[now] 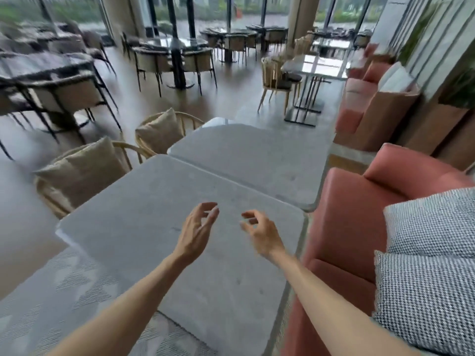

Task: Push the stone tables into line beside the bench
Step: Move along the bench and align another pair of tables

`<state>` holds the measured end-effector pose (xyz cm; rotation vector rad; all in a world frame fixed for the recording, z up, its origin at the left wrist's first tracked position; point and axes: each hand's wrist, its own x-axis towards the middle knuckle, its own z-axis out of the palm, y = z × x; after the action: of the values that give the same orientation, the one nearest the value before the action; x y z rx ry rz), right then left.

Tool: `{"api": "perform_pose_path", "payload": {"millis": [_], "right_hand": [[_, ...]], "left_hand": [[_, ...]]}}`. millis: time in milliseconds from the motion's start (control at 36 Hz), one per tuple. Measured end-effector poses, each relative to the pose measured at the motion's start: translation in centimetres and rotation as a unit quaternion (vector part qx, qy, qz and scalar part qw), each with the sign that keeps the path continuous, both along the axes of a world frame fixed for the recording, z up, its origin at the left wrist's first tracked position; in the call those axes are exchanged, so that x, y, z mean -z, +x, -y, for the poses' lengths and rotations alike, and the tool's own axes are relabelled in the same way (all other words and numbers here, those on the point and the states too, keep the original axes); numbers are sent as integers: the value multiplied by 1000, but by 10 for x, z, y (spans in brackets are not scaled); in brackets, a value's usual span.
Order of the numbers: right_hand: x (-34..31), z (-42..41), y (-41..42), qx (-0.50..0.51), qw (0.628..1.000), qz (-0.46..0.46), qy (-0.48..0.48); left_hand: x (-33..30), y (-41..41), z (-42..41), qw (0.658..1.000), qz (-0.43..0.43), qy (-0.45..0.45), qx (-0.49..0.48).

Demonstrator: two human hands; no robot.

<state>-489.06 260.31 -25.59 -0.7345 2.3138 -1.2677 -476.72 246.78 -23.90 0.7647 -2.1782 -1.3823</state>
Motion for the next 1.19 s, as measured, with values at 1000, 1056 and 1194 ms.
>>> {"api": "perform_pose_path", "payload": {"millis": [1000, 1056, 1194], "right_hand": [[99, 90, -140, -75, 986, 146, 8], [115, 92, -158, -89, 983, 156, 30], [135, 93, -183, -136, 971, 184, 68]], "left_hand": [[116, -20, 36, 952, 27, 97, -290], [127, -29, 28, 940, 47, 101, -322], [138, -42, -5, 916, 62, 125, -377]]}}
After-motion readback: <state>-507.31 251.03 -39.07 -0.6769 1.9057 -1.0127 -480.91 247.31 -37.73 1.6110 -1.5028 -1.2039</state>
